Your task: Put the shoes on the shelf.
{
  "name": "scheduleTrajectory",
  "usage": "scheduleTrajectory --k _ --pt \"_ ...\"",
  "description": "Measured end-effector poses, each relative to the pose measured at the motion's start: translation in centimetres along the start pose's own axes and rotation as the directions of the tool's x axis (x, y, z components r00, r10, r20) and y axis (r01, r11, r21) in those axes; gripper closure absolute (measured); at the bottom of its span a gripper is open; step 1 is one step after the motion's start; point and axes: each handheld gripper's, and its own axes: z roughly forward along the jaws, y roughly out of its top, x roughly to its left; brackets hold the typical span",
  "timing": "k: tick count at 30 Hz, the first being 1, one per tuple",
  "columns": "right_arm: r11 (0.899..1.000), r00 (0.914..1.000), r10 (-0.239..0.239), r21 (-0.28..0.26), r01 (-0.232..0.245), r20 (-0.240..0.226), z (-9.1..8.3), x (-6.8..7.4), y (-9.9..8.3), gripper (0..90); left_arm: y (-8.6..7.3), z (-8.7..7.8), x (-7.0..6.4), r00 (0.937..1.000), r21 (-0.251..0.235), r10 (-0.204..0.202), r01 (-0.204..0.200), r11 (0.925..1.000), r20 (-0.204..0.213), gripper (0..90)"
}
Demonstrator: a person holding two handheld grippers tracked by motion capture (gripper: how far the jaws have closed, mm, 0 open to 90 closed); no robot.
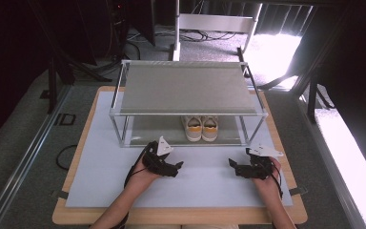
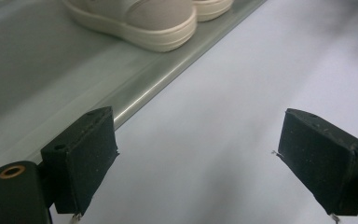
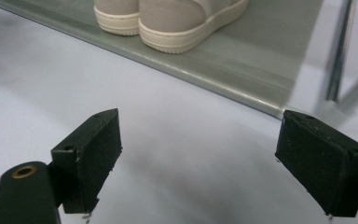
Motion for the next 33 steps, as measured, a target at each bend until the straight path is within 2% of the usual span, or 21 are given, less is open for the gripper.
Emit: scheduleTrajectory --k 3,8,11,15,20,24,26,33 --pt "1.000 0.9998 0.014 -0.008 -0.014 0.015 -0.6 -0.5 -0.5 13.3 -0.6 -0.6 0.3 0.9996 0.010 -0.002 0.002 0.9999 -0.029 11.1" --pt "1.000 0.9968 0.021 -0.001 -0.021 0.077 -1.1 -1.1 -1.3 12.5 -1.8 -1.6 0.7 0.9972 -0.010 -0.006 0.005 0.9999 -0.074 11.1" --pt "1.000 0.9945 0.020 0.008 -0.021 0.103 -1.3 -1.5 -1.7 12.4 -2.7 -2.0 1.0 0.9967 -0.023 -0.027 0.025 0.9994 -0.077 11.2" --pt "0.999 0.9900 0.044 -0.002 -0.044 0.134 -1.5 -2.0 -2.2 12.5 -3.6 -2.4 1.4 0.9948 -0.029 -0.017 0.014 0.9995 -0.100 11.1" --pt "0.998 0.9887 0.058 -0.019 -0.056 0.139 -1.7 -2.3 -2.3 12.5 -4.4 -2.6 1.7 0.9923 -0.047 -0.029 0.023 0.9986 -0.120 11.2" --pt "0.998 0.9880 0.057 -0.014 -0.055 0.144 -1.6 -2.3 -2.3 12.6 -4.9 -2.6 2.0 0.9925 -0.066 -0.039 0.032 0.9973 -0.116 11.1" --pt "0.999 0.9877 0.054 -0.011 -0.053 0.147 -1.6 -2.3 -2.3 13.0 -5.2 -2.7 2.1 0.9913 -0.090 -0.063 0.053 0.9946 -0.115 11.1" --pt "0.999 0.9892 0.049 -0.008 -0.048 0.138 -1.6 -2.2 -2.4 13.6 -5.6 -2.8 2.3 0.9918 -0.093 -0.078 0.069 0.9933 -0.102 11.2"
